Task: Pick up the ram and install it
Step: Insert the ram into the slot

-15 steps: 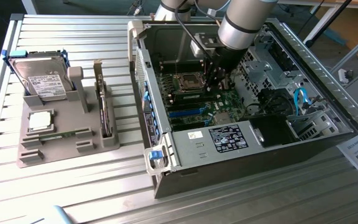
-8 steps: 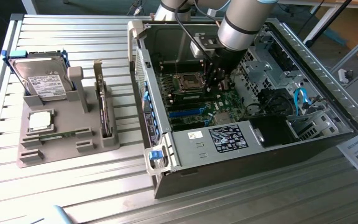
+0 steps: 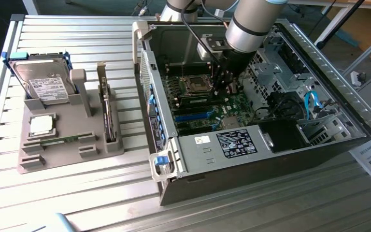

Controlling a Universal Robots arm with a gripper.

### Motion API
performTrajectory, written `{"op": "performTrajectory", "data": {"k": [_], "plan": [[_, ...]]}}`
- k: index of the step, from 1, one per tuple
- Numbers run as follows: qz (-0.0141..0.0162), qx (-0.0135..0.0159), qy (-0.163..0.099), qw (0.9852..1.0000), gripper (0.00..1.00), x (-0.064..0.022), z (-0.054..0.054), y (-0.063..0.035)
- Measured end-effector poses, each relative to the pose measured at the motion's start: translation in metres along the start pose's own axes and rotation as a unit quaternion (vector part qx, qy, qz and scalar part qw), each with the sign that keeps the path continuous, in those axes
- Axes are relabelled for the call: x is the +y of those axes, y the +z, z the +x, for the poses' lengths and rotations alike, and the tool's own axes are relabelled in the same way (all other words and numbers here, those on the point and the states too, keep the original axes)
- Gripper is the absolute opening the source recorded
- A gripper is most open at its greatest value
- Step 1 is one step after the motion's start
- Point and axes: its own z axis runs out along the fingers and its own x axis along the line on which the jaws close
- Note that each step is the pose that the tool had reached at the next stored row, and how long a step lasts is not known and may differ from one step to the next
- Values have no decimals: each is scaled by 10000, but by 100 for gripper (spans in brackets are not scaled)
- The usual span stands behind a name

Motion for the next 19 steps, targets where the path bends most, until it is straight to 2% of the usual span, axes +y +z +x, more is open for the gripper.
{"op": "performTrajectory", "data": {"k": [9, 19], "plan": [[3, 0, 0, 10000, 12, -2, 2, 52], [3, 0, 0, 10000, 13, -2, 1, 52]]}}
